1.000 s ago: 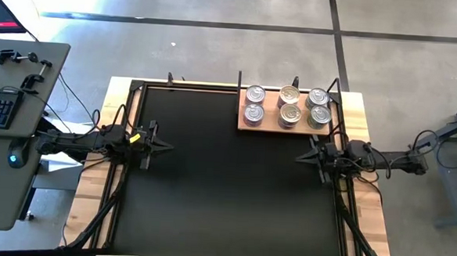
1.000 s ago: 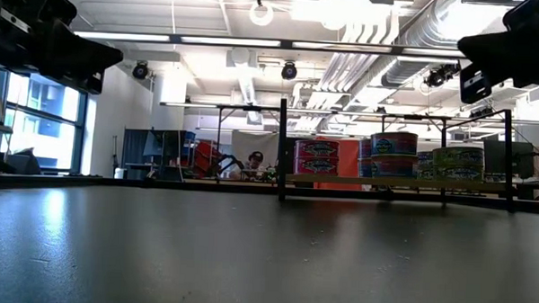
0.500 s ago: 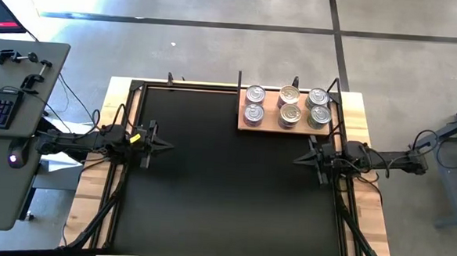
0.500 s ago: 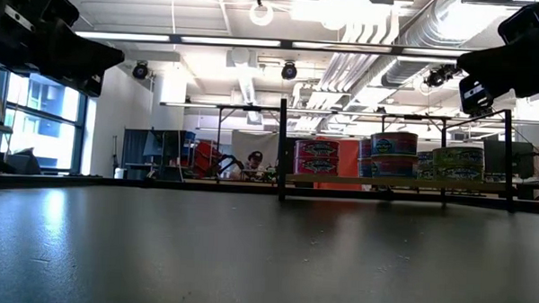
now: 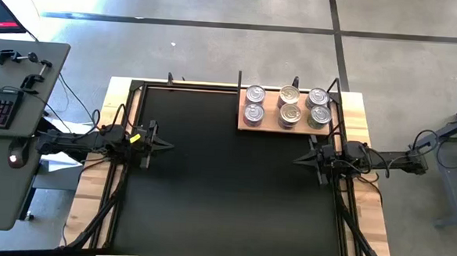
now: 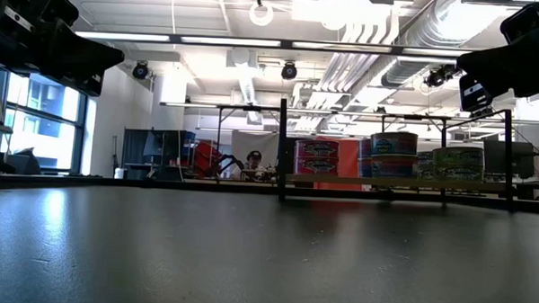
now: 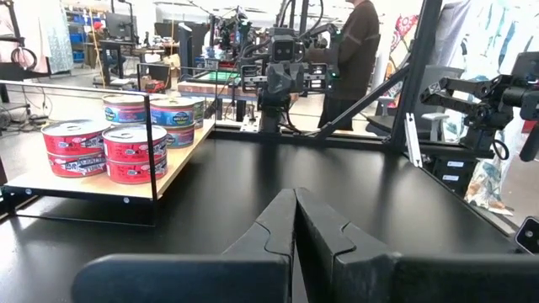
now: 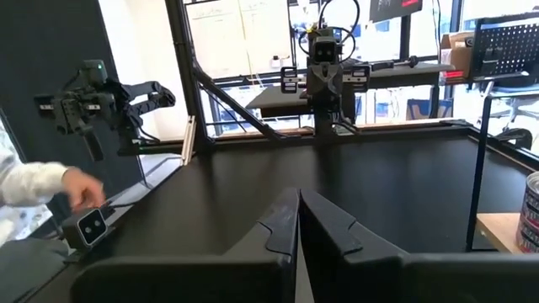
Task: Stack canned seafood by type on shelf
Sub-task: Return to Home Position
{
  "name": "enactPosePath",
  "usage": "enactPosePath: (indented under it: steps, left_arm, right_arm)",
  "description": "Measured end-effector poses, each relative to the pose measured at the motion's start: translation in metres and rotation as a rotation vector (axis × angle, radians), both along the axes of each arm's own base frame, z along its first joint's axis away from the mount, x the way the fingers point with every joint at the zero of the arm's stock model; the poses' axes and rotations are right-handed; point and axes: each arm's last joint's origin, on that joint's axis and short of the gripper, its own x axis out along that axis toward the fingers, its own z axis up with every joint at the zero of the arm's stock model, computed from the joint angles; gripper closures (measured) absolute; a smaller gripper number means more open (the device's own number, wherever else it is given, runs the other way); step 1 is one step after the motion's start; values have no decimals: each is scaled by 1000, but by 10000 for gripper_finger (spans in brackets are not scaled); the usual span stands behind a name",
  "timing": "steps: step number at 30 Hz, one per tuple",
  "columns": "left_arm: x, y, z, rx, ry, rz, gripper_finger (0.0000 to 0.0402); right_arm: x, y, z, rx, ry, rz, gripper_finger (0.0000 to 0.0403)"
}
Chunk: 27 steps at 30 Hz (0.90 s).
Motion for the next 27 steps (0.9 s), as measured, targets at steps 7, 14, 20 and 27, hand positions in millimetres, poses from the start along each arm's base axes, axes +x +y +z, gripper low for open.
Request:
enactPosePath:
  steps: [7,14,20,27]
  left_arm:
    - [0,0,0,0,-1,0,401]
    - [0,0,0,0,0,0,401]
    - [0,0,0,0,0,0,401]
    - [0,0,0,0,0,0,401]
  right_arm:
    - [0,0,0,17,3,0,396]
    - [0,0,0,18,3,0,396]
    - [0,0,0,17,3,0,396]
    - [0,0,0,17,3,0,396]
